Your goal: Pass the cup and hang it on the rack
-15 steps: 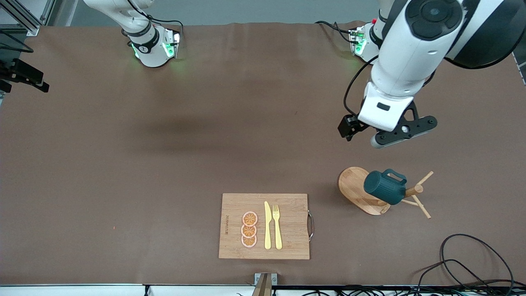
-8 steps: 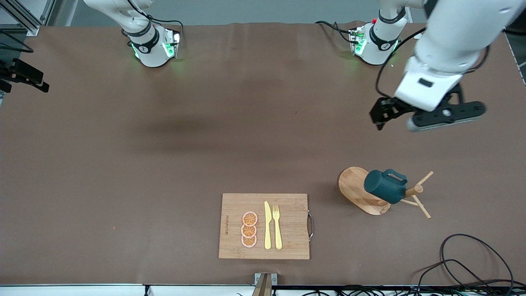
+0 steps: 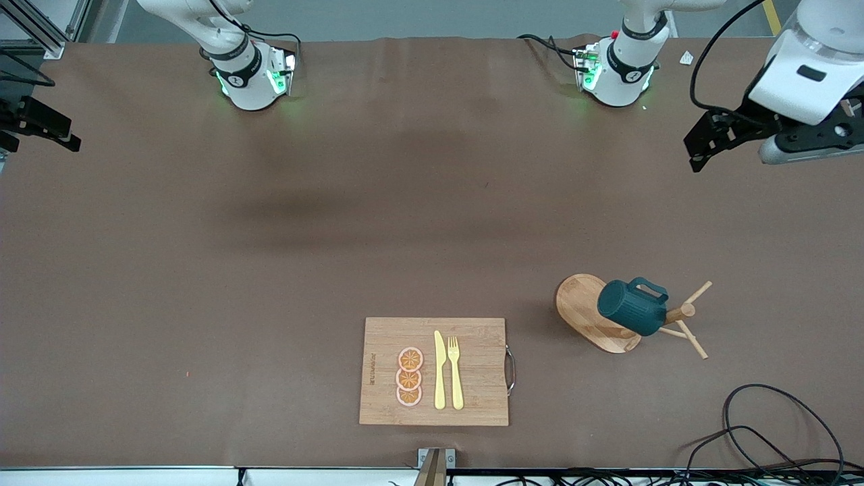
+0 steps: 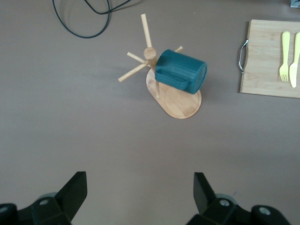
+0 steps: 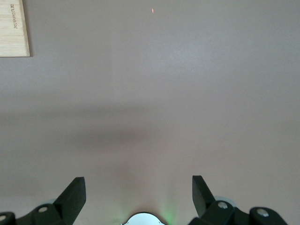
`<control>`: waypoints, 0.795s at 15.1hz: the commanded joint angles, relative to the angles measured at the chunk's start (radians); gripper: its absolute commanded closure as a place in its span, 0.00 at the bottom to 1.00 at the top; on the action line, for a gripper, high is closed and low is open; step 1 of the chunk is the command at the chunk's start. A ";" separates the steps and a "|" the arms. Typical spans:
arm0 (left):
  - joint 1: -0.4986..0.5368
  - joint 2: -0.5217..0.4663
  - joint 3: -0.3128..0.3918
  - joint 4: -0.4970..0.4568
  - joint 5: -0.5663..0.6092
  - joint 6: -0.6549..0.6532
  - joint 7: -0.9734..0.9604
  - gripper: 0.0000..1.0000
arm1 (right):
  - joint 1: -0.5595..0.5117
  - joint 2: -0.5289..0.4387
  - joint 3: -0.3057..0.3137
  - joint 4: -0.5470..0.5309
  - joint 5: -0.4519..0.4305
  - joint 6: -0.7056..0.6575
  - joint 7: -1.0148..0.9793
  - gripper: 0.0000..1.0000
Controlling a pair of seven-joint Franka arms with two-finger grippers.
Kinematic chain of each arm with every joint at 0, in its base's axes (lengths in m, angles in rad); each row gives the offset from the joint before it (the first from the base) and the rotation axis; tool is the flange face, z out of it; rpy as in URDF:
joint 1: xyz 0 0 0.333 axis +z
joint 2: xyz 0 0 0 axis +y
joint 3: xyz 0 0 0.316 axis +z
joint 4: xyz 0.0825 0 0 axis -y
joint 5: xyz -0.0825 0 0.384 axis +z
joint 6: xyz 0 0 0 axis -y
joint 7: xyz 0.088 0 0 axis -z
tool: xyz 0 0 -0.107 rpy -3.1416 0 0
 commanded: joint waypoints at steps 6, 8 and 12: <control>0.013 -0.104 0.056 -0.145 -0.071 -0.001 0.090 0.00 | -0.007 -0.026 0.005 -0.019 -0.001 -0.002 -0.008 0.00; 0.019 -0.127 0.051 -0.167 -0.071 -0.002 0.091 0.00 | -0.007 -0.026 0.005 -0.019 -0.001 -0.002 -0.008 0.00; 0.073 -0.124 0.050 -0.165 -0.100 -0.007 0.156 0.00 | -0.007 -0.026 0.005 -0.019 -0.001 -0.002 -0.010 0.00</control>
